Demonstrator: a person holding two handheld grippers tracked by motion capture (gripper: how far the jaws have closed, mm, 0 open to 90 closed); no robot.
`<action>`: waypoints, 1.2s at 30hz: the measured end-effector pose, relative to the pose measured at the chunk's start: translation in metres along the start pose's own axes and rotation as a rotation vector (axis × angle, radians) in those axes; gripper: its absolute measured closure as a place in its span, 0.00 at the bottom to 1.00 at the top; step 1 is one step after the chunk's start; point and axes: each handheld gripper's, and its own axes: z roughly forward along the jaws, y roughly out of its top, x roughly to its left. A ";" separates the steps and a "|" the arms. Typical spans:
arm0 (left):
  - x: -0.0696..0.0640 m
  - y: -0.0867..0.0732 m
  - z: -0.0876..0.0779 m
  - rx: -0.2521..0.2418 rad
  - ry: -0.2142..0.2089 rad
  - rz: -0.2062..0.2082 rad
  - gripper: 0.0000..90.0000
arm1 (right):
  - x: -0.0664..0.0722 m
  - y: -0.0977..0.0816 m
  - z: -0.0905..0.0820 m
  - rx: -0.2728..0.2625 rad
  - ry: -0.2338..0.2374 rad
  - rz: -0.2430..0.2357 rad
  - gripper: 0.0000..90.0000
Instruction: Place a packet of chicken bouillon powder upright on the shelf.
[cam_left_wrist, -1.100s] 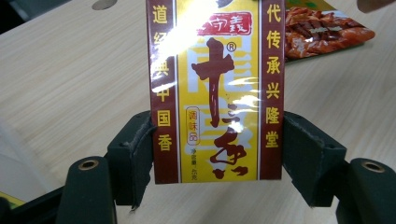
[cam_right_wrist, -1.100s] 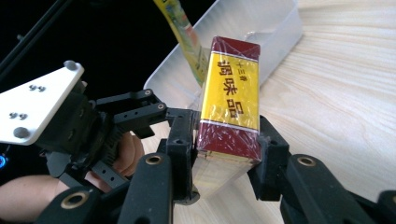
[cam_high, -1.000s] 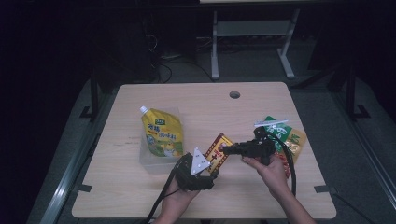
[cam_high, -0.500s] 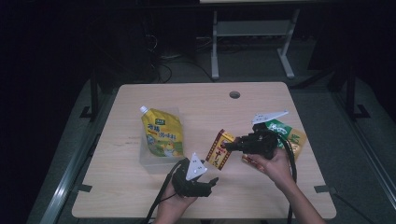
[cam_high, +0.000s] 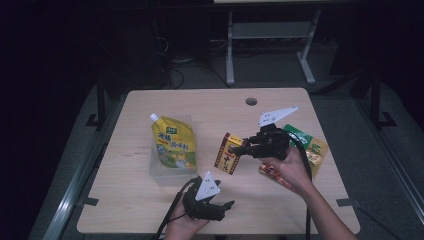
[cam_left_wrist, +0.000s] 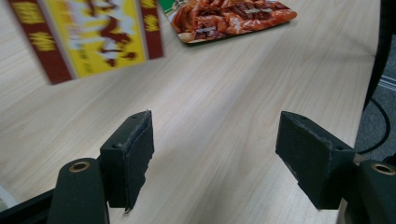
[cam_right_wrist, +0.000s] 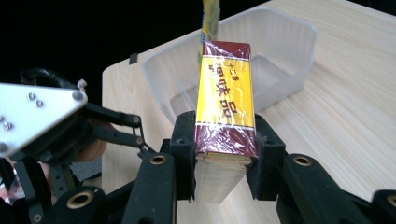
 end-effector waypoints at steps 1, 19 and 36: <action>-0.001 -0.001 0.001 -0.003 -0.004 -0.008 0.30 | 0.001 0.003 0.001 0.000 0.004 -0.010 0.74; -0.005 -0.003 0.001 -0.013 -0.029 -0.002 0.30 | 0.012 0.046 0.027 0.037 0.089 -0.134 0.74; -0.006 -0.005 0.002 -0.007 -0.043 0.013 0.28 | 0.024 0.080 0.071 0.076 0.165 -0.232 0.74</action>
